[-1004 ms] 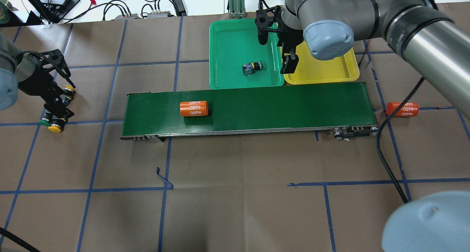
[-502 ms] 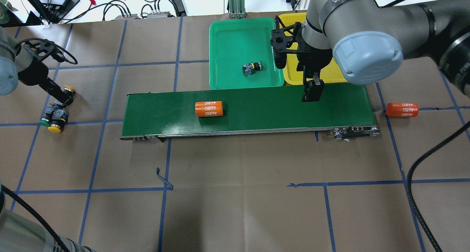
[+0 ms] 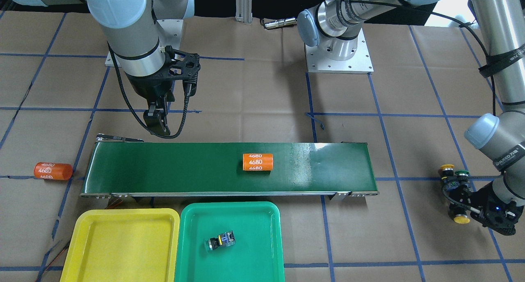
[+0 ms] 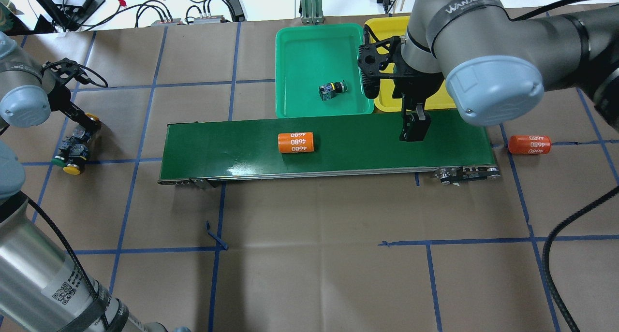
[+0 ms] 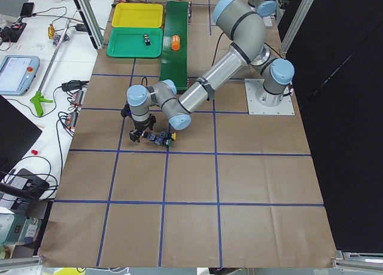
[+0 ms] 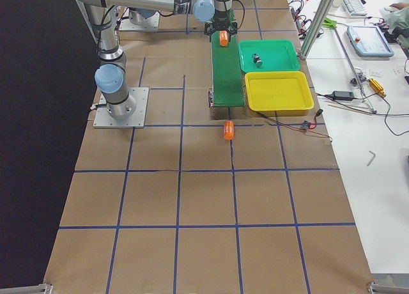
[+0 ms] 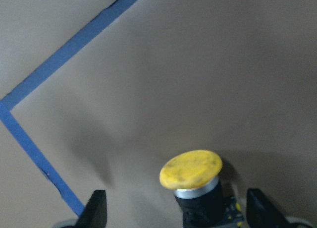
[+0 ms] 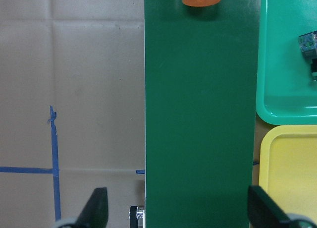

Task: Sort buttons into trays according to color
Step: 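Place a yellow-capped button on the belt with the left gripper while the right returns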

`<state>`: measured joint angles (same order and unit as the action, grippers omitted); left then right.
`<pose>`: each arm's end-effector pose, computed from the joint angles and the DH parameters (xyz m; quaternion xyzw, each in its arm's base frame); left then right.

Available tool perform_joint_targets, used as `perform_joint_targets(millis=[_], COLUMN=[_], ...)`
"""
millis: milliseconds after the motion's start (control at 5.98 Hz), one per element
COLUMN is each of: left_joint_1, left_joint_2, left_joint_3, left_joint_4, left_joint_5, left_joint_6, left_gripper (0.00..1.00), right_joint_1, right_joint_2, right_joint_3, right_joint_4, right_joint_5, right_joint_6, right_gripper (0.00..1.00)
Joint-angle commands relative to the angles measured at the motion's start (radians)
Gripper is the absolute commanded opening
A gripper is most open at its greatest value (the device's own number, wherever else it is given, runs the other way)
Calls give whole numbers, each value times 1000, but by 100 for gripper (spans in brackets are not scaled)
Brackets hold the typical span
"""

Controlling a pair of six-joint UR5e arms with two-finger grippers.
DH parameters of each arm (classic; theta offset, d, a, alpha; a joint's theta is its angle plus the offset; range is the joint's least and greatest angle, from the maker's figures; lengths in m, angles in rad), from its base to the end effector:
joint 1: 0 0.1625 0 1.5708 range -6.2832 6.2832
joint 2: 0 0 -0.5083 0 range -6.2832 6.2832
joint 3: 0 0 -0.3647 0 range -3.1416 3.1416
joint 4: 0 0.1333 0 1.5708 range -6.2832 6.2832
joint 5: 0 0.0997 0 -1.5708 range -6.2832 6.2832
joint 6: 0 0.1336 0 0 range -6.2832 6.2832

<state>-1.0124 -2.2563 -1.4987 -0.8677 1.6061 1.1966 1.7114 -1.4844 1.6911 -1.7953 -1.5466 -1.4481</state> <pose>0.2784 -0.6883 0.2220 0.3126 0.9487 -0.0151 0.0457 0.2057 -0.4788 0.4623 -0.7134 0.7006 -0.0144 0.0042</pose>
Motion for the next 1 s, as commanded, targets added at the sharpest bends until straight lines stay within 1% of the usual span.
perform_joint_targets(millis=[0, 167, 335, 502, 669, 837], left_joint_1=[0, -3, -5, -6, -27, -98], left_joint_2=[9, 14, 12, 18, 49, 134], left_joint_3=[-5, -5, -2, 0, -3, -38], left_joint_4=[-78, -79, -77, -77, -85, -150], left_joint_5=[-2, 3, 2, 2, 11, 23], left_joint_6=[-5, 3, 4, 6, 9, 59], left_gripper=[82, 25, 0, 0, 0, 0], right_joint_1=[1, 1, 1, 1, 1, 1], right_joint_2=[1, 1, 1, 1, 1, 1], right_joint_3=[4, 4, 9, 10, 10, 12], right_joint_4=[1, 1, -1, 1, 1, 1], right_joint_5=[0, 0, 3, 3, 0, 0], right_joint_6=[0, 0, 0, 0, 0, -2], right_gripper=[100, 100, 100, 100, 100, 100])
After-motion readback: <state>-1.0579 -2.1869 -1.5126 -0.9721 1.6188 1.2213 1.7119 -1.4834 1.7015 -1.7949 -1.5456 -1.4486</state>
